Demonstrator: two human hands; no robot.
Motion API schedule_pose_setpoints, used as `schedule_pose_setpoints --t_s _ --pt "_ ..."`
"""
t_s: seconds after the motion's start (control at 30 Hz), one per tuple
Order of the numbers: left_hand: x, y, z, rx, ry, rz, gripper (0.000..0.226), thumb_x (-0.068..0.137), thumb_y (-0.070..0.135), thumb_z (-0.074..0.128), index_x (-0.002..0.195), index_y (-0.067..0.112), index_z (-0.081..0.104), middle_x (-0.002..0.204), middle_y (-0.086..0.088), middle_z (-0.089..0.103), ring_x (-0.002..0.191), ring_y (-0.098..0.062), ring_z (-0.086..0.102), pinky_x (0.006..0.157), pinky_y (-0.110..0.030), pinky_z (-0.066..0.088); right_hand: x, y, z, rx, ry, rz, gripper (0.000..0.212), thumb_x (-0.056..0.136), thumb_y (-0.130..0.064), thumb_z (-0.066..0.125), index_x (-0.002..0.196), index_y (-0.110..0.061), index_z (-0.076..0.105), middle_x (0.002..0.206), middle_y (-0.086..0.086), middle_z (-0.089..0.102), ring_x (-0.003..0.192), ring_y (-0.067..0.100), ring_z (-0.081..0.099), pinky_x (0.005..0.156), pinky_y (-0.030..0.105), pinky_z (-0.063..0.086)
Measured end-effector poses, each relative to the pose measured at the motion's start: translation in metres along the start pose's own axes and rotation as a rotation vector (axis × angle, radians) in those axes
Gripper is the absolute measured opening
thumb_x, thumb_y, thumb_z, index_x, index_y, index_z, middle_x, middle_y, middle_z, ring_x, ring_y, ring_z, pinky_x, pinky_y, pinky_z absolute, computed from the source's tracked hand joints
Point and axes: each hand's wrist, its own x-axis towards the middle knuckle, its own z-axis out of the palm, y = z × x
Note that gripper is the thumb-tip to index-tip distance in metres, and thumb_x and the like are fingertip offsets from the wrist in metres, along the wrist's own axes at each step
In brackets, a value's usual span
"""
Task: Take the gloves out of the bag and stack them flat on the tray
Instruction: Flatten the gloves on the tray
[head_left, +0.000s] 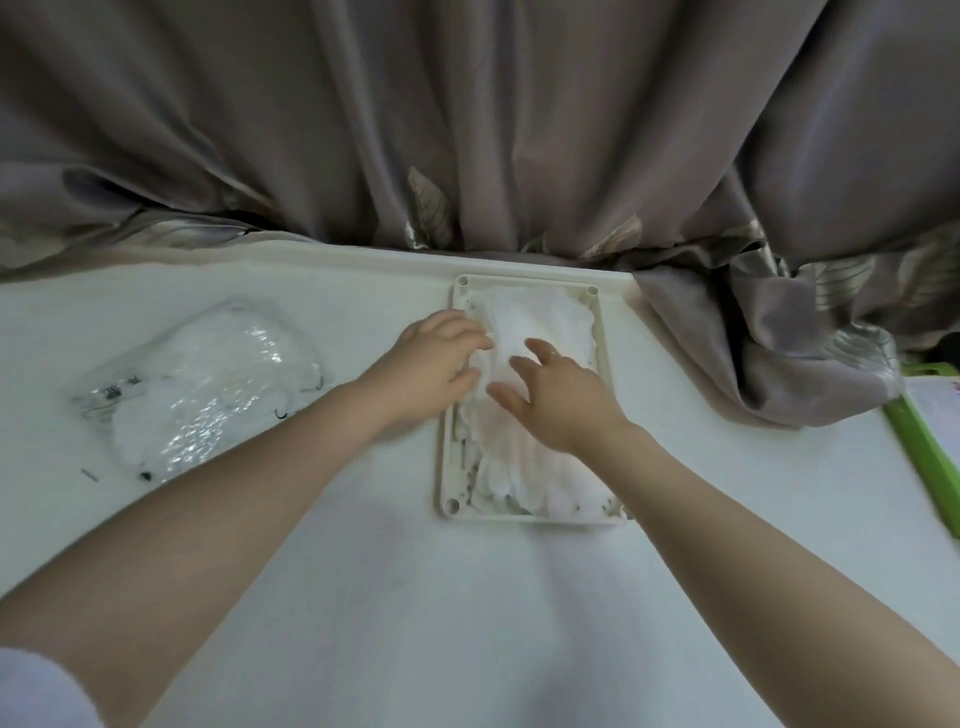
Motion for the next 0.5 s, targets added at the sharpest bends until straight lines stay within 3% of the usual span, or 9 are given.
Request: schedule_pose_setpoints --t_s 0.07,0.13,0.23,0.3,0.37,0.43,0.5 --pt "-0.026 -0.017 -0.009 0.038 0.117 0.019 0.035 0.088 0.024 0.045 0.114 0.015 0.067 0.130 -0.005 0.058 0.133 -0.029 0.040 0.108 -0.041 0.030 0.002 -0.029 -0.001 0.052 0.055 -0.115 0.043 0.098 -0.038 0.042 0.133 -0.015 0.050 0.149 0.004 0.033 0.117 0.027 0.053 0.090 0.035 0.045" --pt "-0.061 -0.044 -0.019 0.133 0.222 0.015 0.033 0.079 0.019 0.043 0.088 0.015 0.074 0.120 -0.011 0.063 0.121 -0.038 0.052 0.097 -0.050 0.039 0.000 -0.061 0.007 0.079 0.096 -0.207 0.032 0.098 -0.028 0.043 0.119 -0.011 0.059 0.137 0.002 0.046 0.104 0.028 0.059 0.081 0.035 0.049" --pt "-0.106 -0.083 -0.033 0.208 0.283 -0.144 0.023 0.076 -0.002 0.058 0.076 0.015 0.074 0.140 -0.017 0.046 0.132 -0.044 0.035 0.103 -0.051 0.026 -0.001 -0.104 0.021 0.117 0.142 -0.269 0.028 0.098 -0.024 0.040 0.106 -0.008 0.062 0.121 0.001 0.055 0.091 0.028 0.060 0.071 0.034 0.049" --pt "-0.130 -0.104 -0.043 0.212 0.218 -0.322 0.022 0.083 0.004 0.062 0.089 0.020 0.075 0.154 -0.011 0.024 0.142 -0.039 0.012 0.111 -0.044 0.009 0.001 -0.130 0.030 0.135 0.144 -0.298 0.026 0.097 -0.021 0.040 0.106 -0.009 0.061 0.116 0.000 0.056 0.092 0.026 0.057 0.063 0.030 0.043" --pt "-0.142 -0.122 -0.050 0.193 0.055 -0.445 0.027 0.091 0.015 0.056 0.113 0.026 0.067 0.158 -0.006 0.012 0.144 -0.031 0.006 0.113 -0.036 0.007 0.004 -0.149 0.039 0.170 0.131 -0.339 0.024 0.096 -0.016 0.040 0.108 -0.009 0.060 0.116 0.002 0.055 0.096 0.027 0.056 0.062 0.029 0.037" --pt "-0.153 -0.139 -0.055 0.090 -0.037 -0.483 0.038 0.093 0.013 0.052 0.129 0.022 0.054 0.153 -0.007 0.027 0.136 -0.028 0.029 0.108 -0.033 0.024 0.005 -0.171 0.053 0.227 0.098 -0.373 0.025 0.094 -0.008 0.041 0.112 -0.007 0.059 0.123 0.006 0.052 0.100 0.031 0.056 0.069 0.033 0.044" --pt "-0.159 -0.151 -0.058 -0.040 -0.040 -0.485 0.043 0.093 0.006 0.049 0.133 0.019 0.047 0.137 -0.005 0.048 0.116 -0.025 0.050 0.097 -0.032 0.038 0.006 -0.189 0.071 0.264 0.046 -0.360 0.031 0.094 -0.004 0.040 0.121 -0.005 0.056 0.136 0.009 0.046 0.108 0.033 0.055 0.082 0.040 0.048"
